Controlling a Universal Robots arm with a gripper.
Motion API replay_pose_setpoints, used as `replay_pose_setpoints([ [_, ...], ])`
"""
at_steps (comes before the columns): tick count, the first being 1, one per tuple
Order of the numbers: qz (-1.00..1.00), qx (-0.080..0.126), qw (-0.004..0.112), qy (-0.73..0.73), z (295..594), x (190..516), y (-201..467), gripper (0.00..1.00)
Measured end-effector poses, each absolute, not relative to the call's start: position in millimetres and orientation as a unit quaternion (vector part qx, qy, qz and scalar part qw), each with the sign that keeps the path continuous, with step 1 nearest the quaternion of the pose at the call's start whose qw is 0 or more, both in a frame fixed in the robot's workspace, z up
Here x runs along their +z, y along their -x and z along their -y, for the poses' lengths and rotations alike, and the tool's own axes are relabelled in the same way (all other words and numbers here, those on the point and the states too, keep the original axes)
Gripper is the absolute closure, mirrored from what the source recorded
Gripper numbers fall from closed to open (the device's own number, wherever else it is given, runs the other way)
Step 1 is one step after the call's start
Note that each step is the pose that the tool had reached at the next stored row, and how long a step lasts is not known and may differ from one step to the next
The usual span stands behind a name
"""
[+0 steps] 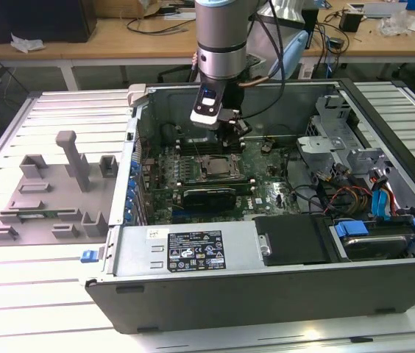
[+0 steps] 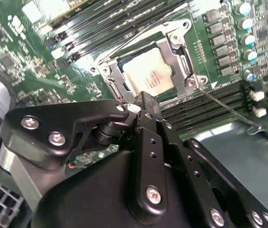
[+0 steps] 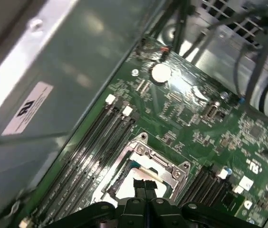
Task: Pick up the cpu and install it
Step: 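Close the cpu cover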
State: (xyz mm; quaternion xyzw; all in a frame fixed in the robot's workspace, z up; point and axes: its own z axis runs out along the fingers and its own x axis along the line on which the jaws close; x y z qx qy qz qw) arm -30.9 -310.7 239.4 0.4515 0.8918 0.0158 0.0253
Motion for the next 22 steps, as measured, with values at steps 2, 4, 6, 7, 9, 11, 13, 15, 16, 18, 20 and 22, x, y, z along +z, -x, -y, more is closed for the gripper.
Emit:
replay_pose_setpoints([
  [2, -0.902, 0.016, 0.025, -0.432, 310.7, 239.3, 30.9, 0.89],
  [4, -0.911, 0.017, 0.025, -0.412, 310.7, 239.2, 30.9, 0.89],
  [6, -0.924, 0.017, 0.024, -0.381, 310.7, 238.9, 30.9, 0.89],
  [7, -0.927, 0.017, 0.024, -0.373, 310.7, 238.9, 30.9, 0.89],
  [9, -0.935, 0.018, 0.024, -0.353, 310.7, 238.8, 30.9, 0.89],
  [11, -0.944, 0.018, 0.023, -0.329, 310.7, 238.7, 30.9, 0.89],
  [13, -0.952, 0.018, 0.023, -0.303, 310.7, 238.6, 30.9, 0.89],
  [15, -0.961, 0.018, 0.023, -0.275, 310.7, 238.4, 30.9, 0.89],
  [16, -0.963, 0.018, 0.023, -0.267, 310.7, 238.4, 30.9, 0.89],
  [18, -0.970, 0.018, 0.023, -0.241, 310.7, 238.4, 30.9, 0.89],
  [20, -0.975, 0.017, 0.022, -0.220, 310.7, 238.3, 31.0, 0.89],
  [22, -0.981, 0.017, 0.022, -0.193, 310.7, 238.3, 30.9, 0.89],
])
